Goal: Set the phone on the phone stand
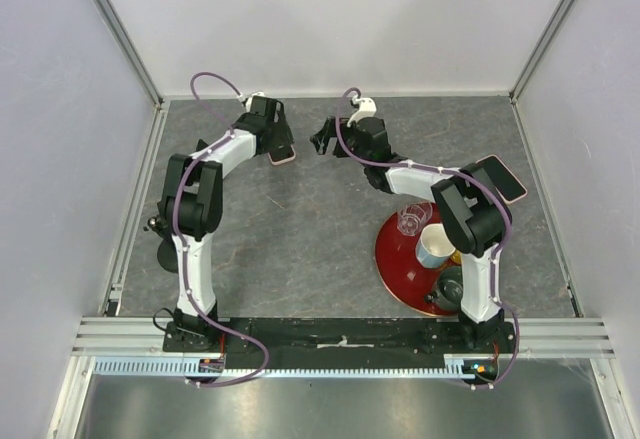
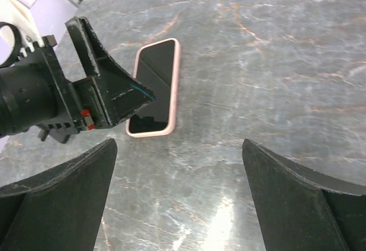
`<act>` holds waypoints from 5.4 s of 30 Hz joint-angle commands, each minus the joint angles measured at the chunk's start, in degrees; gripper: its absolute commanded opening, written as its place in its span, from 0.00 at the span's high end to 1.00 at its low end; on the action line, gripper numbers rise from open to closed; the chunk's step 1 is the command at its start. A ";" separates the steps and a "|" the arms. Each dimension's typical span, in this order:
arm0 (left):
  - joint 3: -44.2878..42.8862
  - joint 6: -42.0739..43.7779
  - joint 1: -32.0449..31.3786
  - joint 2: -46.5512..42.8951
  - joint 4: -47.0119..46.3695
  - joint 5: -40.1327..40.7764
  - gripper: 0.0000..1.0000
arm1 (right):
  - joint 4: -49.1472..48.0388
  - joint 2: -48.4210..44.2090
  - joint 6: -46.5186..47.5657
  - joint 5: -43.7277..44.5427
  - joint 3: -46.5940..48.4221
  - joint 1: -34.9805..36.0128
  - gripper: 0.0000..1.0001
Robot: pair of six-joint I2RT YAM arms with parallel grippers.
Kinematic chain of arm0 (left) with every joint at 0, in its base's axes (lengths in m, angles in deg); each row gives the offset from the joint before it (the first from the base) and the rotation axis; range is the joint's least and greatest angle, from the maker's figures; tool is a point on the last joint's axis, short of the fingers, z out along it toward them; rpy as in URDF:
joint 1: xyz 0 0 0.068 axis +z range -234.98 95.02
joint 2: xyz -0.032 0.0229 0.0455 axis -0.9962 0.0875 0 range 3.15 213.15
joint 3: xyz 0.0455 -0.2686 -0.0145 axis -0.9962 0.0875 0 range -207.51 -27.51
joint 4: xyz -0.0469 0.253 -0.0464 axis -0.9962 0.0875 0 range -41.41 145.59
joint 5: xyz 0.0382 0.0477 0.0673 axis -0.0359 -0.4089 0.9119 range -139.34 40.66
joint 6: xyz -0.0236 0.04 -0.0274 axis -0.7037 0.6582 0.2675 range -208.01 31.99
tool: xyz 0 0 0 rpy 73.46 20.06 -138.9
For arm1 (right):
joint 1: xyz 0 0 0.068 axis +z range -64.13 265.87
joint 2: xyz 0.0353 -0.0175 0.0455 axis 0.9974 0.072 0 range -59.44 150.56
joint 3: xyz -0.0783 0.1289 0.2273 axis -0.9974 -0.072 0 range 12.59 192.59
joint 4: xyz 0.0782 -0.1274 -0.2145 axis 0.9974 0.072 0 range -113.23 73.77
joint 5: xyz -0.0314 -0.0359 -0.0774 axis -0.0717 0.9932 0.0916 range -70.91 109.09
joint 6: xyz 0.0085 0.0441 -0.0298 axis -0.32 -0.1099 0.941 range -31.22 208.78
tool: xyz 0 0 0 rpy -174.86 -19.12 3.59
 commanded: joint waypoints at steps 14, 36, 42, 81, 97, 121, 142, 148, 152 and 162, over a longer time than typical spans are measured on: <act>-11.96 4.28 -3.98 6.30 11.91 5.46 0.00 | -8.38 -1.99 -4.13 -2.90 -5.22 -3.47 0.02; -15.55 1.90 -4.68 9.90 14.10 5.73 0.00 | -10.14 -1.55 -5.72 -3.17 -5.74 -3.64 0.02; -18.37 1.73 -4.60 12.01 17.34 6.51 0.00 | -10.23 -0.93 -6.33 -3.52 -5.39 -3.56 0.02; 7.74 3.57 -10.31 -7.86 19.55 1.60 0.00 | 6.21 -5.59 3.95 6.41 0.41 -5.14 0.02; -1.58 3.84 -6.62 1.38 21.57 2.92 0.05 | 5.15 -5.94 0.70 5.89 -0.56 -7.69 0.02; 8.17 1.20 -6.27 -11.27 14.11 8.37 0.98 | 8.06 -1.29 4.92 -6.76 4.28 -7.07 0.06; 9.58 -9.70 -6.27 -28.76 7.25 14.96 0.98 | -13.65 1.62 2.20 -22.85 0.76 0.93 0.09; 10.37 -11.46 -6.27 -32.01 4.97 14.70 0.98 | -17.69 1.09 1.76 -26.09 -0.65 1.01 0.10; 10.11 -11.90 -6.27 -32.37 4.61 14.43 0.98 | -20.33 1.09 2.19 -28.04 -1.26 1.98 0.10; 10.72 -14.44 -6.27 -33.60 4.52 12.76 0.98 | -20.87 3.37 2.37 -31.12 1.45 4.26 0.10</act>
